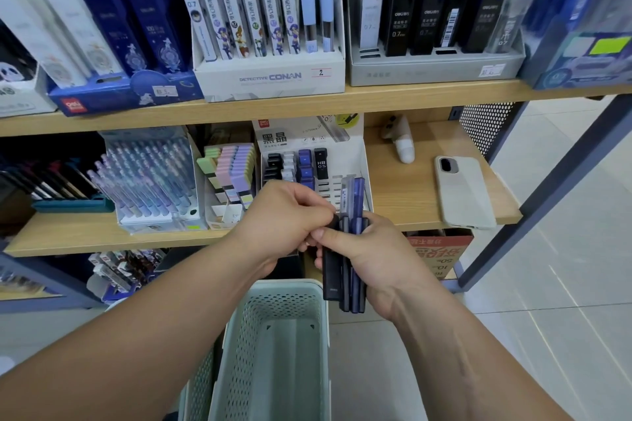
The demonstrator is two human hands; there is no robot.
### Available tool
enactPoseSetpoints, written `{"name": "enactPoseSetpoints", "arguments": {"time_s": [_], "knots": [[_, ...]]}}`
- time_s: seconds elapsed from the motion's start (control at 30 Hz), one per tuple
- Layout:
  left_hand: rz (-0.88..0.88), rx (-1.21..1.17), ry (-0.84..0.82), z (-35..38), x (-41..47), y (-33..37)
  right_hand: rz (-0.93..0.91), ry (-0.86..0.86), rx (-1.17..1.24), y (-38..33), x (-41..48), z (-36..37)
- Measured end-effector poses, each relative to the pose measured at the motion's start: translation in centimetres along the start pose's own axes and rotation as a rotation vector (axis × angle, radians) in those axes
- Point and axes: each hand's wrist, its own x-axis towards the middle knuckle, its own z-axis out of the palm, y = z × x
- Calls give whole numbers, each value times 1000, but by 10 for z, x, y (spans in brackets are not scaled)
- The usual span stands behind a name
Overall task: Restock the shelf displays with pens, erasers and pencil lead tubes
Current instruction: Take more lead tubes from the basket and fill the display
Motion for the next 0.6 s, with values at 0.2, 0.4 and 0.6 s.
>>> {"name": "enactPoseSetpoints", "arguments": {"time_s": [0.2, 0.4, 0.6], "knots": [[70, -120, 73, -10, 4, -1, 10, 20, 106, -4, 5, 0], [143, -274, 296, -20, 6, -7, 59, 36, 108, -4, 6, -1], [126, -197, 213, -21, 11, -7, 13, 115, 2, -4, 6, -3]]}}
